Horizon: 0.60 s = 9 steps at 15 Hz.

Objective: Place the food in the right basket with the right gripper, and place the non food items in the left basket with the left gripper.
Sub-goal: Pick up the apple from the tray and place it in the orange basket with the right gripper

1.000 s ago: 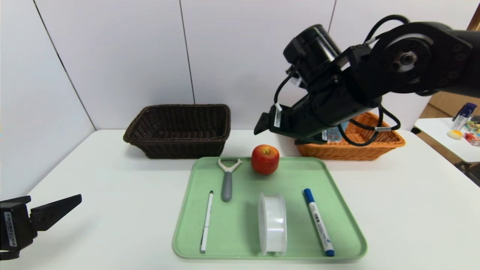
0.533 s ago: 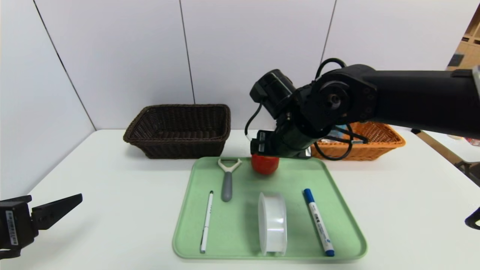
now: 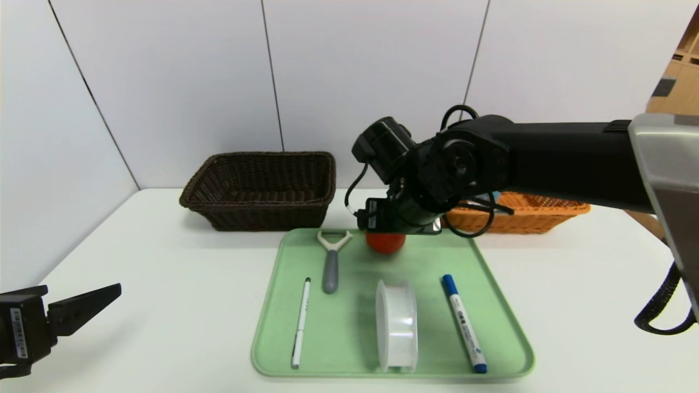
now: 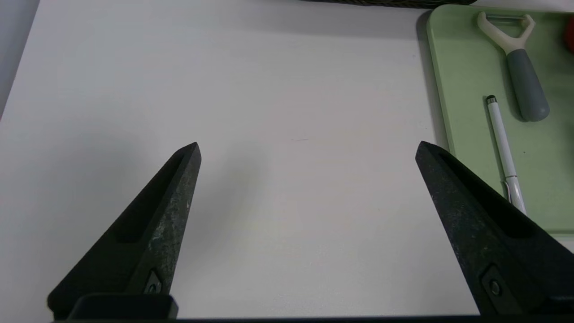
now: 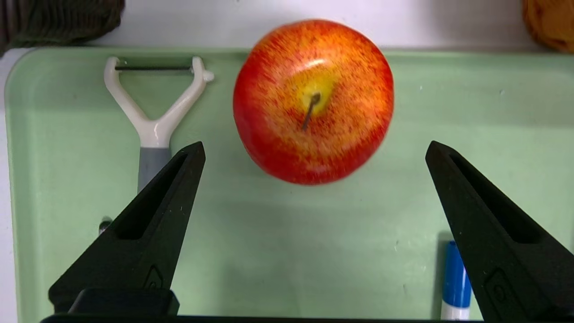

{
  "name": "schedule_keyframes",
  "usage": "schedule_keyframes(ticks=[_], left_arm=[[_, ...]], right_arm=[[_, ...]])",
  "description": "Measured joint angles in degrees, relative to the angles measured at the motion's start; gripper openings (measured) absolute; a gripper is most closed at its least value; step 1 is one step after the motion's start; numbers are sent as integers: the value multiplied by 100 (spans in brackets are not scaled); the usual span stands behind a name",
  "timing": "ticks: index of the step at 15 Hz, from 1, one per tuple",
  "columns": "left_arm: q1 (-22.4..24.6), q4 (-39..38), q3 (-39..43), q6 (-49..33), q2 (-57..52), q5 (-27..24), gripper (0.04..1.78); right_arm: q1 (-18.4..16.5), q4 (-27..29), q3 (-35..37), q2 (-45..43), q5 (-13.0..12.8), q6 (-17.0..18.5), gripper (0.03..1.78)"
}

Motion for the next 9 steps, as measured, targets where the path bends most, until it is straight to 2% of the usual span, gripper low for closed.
schedule_keyframes(ticks=[9], left_arm=[[-5, -2, -16, 7, 24, -20, 169]], right_arm=[[-61, -386, 0, 274, -30, -334, 170]])
